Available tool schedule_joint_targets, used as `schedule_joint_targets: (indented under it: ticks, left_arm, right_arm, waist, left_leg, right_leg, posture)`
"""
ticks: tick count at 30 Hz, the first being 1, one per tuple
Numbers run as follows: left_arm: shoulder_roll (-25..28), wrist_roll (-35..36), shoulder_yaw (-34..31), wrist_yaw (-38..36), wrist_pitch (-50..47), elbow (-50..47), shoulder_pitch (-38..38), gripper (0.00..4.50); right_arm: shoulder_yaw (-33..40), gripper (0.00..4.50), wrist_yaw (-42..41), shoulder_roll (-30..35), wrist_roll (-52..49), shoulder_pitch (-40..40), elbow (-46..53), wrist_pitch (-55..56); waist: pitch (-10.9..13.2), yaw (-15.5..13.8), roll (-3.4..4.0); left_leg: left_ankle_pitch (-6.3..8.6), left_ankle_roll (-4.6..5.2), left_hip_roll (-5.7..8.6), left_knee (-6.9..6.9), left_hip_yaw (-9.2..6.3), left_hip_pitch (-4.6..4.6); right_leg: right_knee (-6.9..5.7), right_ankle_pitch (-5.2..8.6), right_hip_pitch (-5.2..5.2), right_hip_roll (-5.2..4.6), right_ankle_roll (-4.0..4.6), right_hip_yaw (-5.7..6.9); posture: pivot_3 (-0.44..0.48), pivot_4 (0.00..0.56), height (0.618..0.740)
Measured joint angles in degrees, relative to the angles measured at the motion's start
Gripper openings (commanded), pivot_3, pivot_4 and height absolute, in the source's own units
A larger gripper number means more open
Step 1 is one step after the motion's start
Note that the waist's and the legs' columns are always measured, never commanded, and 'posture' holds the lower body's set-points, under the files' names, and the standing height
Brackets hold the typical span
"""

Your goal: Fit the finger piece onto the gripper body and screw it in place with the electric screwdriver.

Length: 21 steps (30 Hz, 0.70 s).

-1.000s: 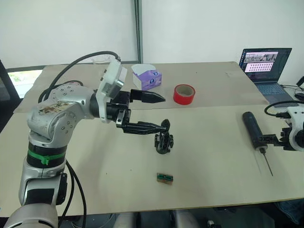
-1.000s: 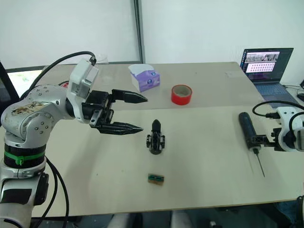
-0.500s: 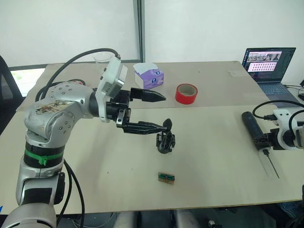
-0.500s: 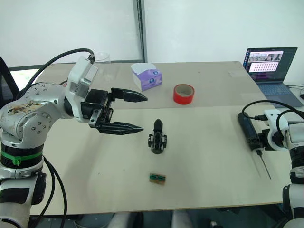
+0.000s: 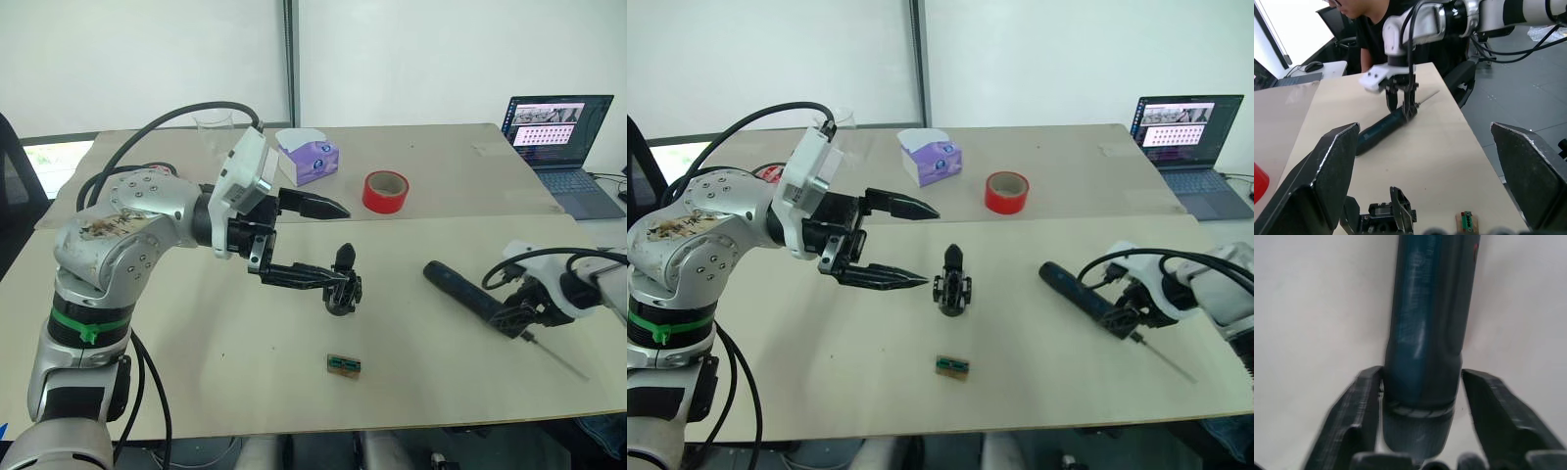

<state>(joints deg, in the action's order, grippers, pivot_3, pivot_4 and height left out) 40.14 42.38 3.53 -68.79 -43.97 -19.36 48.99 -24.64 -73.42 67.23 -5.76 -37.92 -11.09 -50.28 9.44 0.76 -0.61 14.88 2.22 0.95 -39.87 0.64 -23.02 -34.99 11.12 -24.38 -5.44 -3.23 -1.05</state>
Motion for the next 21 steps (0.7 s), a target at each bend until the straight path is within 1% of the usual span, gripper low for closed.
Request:
schedule_joint_targets:
  ticks: [1,2,5,8,15,20,21]
  left_arm:
    - [0.04,0.00,0.06,-0.20,0.10,-0.05,0.12,4.50]
    - [0.06,-0.03,0.09,-0.43,0.19,0.02,0.14,4.50]
    - [0.20,-0.05,0.12,-0.70,0.23,-0.04,0.04,4.50]
    - [0.30,0.18,0.11,-0.69,0.16,-0.34,-0.02,4.50]
    - [0.90,0.55,0.04,-0.88,0.03,-0.92,-0.10,4.50]
    - [0.79,0.53,0.05,-0.89,0.15,-0.90,-1.27,4.50]
    - [0.78,0.53,0.05,-0.96,0.21,-0.91,-1.51,4.50]
  right_arm:
    - [-1.19,4.24,-0.88,-0.51,1.22,-1.50,-1.08,0.42]
    - [-2.68,4.47,-2.01,-0.92,2.82,-3.17,-2.28,1.12]
    - [-6.74,4.47,-5.25,-3.05,7.06,-6.97,-5.58,2.36]
    - [-9.45,4.47,-7.36,-4.82,9.83,-8.53,-6.86,1.00]
    - [-10.38,4.47,-10.02,-4.80,13.28,-8.22,-6.12,-1.50]
    - [-10.56,4.47,-13.27,-2.45,13.59,-6.35,-3.80,-3.60]
    - [-10.53,4.23,-13.42,-2.35,13.60,-6.18,-3.56,-3.91]
  waist:
    - [0.00,0.00,0.00]
    - [0.00,0.01,0.00]
    - [0.02,0.02,-0.04]
    - [0.03,0.01,-0.06]
    - [0.04,-0.85,-0.14]
    - [0.04,-1.20,-0.14]
    - [0.04,-1.18,-0.15]
  left_leg:
    - [0.00,0.00,0.00,0.01,-0.01,0.00]
    - [0.00,0.00,-0.01,0.02,-0.02,0.00]
    - [0.00,0.00,-0.02,0.02,-0.04,0.01]
    - [0.00,0.00,-0.01,0.01,-0.05,0.00]
    - [-0.01,-0.02,0.01,-0.04,-0.16,0.05]
    - [-0.01,-0.02,0.01,-0.04,-0.19,0.03]
    - [-0.01,-0.02,0.01,-0.05,-0.19,0.04]
  right_leg:
    - [0.00,0.00,0.00,0.00,0.00,0.00]
    - [0.00,0.00,0.00,0.02,0.00,0.02]
    - [0.00,0.00,0.00,0.03,0.01,0.04]
    - [-0.02,0.00,0.02,0.03,0.01,0.05]
    - [-0.02,0.00,0.14,-0.01,0.01,0.17]
    - [-0.02,0.00,0.13,-0.01,0.02,0.20]
    - [-0.03,0.00,0.13,-0.01,0.02,0.20]
  posture:
    - [0.000,0.150,0.740]
    - [0.000,0.150,0.740]
    - [0.000,0.150,0.740]
    - [0.000,0.150,0.740]
    - [0.000,0.150,0.740]
    - [0.000,0.150,0.740]
    - [0.000,0.150,0.740]
